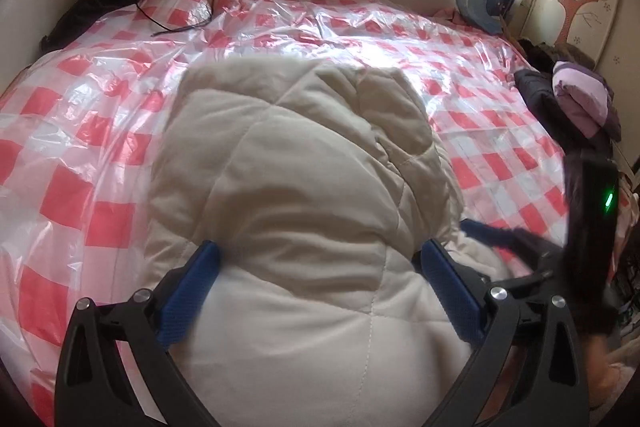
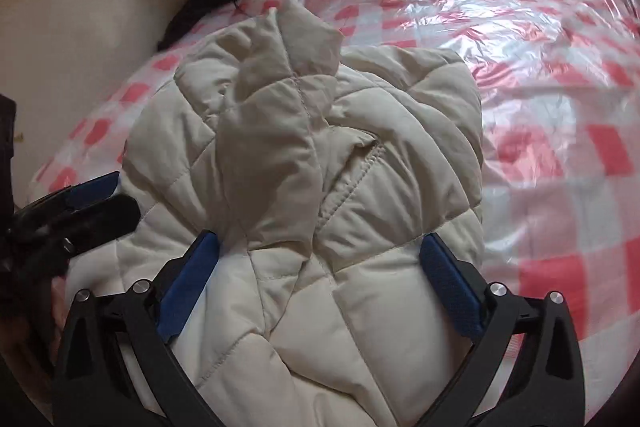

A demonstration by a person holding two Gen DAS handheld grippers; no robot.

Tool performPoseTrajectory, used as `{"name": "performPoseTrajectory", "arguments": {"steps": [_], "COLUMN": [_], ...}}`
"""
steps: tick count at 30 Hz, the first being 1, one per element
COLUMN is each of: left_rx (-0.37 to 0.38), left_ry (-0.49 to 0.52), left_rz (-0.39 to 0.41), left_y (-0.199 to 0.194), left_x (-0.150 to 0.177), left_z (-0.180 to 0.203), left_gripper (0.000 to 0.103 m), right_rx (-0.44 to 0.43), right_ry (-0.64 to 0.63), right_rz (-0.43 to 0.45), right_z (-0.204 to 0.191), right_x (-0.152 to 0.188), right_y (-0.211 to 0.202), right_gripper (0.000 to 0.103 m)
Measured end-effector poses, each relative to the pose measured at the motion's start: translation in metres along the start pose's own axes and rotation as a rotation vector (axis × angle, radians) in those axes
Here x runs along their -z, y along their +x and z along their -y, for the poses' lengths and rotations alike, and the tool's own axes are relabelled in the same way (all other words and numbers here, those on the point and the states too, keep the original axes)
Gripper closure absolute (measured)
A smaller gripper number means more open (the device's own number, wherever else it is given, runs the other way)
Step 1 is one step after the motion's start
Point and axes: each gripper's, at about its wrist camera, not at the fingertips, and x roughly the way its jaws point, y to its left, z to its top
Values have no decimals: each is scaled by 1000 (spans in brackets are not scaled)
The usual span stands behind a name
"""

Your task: Fold large clothes

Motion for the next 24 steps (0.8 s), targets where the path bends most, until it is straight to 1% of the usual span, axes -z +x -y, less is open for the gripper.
{"name": "performPoseTrajectory", "arguments": {"steps": [3,5,8,10,11,12,14,15,16,17,18,19,24], "left_rx": [-61,-72,-67,-73,-75,-69,-63,-66,-68,-72,-87,-91,-112], "left_ry": [42,55,52,54,52,44,38,41,42,47,54,64,78], "left_rz": [2,1,9,12,14,17,18,18,18,18,14,10,9], "left_y": [2,3,0,-1,-1,-2,-2,-2,-2,-2,-1,0,2], "left_x": [3,3,3,3,3,3,2,2,2,2,2,3,3], "left_z": [8,11,10,9,8,6,5,4,5,5,7,9,14], "left_gripper": [7,7,7,7,7,7,7,7,7,7,7,7,7], "right_rx": [-1,-14,-63,-85,-82,-78,-69,-49,2,47,21,-21,-47], "right_ry": [4,4,16,23,18,3,-23,-35,-44,-47,-25,6,9], "right_rz": [-38,-34,11,40,69,116,163,159,118,22,-3,9,2], "right_z": [-1,1,9,8,7,4,-1,-5,-7,-6,0,9,16], "right_x": [-11,-10,-3,2,-2,-9,-20,-25,-28,-27,-25,-22,-23], "right_y": [-3,-5,-8,-21,-28,-36,-44,-40,-30,-6,5,9,5], "right_gripper": [6,6,6,7,7,7,7,7,7,6,6,6,6]}}
